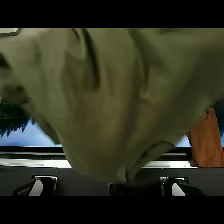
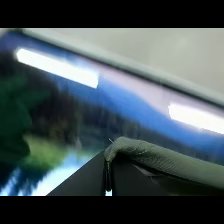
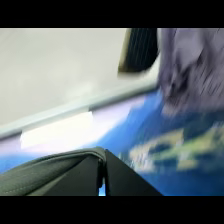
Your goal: Fold the clothes and pants, and hang the long-sleeved shirts on hangers.
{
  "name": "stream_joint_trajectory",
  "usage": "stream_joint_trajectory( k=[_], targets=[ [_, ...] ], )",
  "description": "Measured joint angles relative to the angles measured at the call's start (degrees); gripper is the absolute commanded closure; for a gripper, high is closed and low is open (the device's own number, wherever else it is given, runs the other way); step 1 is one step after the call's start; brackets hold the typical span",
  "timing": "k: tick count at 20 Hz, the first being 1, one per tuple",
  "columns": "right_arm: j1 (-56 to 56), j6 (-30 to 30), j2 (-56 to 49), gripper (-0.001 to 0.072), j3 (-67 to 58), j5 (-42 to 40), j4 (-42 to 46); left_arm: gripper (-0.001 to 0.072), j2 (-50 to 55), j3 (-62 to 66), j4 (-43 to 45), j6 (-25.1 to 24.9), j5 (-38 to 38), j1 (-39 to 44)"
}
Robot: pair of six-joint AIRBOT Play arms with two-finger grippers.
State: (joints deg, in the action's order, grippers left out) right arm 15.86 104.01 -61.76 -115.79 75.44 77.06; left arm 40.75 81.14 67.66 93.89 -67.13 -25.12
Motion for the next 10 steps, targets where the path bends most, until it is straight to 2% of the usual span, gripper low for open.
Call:
stream_joint_trajectory(
  k=[4,7,10],
  targets=[
    [-6.8,-1.64,-16.46,0.0685,3.32,5.9,-4.17,0.0692,6.08,-18.95,-4.2,-3.96,4.42,2.14],
    [-13.29,-3.08,-29.22,0.0685,4.68,4.28,-2.71,0.0692,12.83,-30.21,-5.66,-5.33,11.98,3.72],
    [-17.99,-2.43,-39.3,0.0685,5.18,0.04,-0.87,0.0689,20.28,-35.39,-6.67,-6.12,18.01,4.44]
  ],
)
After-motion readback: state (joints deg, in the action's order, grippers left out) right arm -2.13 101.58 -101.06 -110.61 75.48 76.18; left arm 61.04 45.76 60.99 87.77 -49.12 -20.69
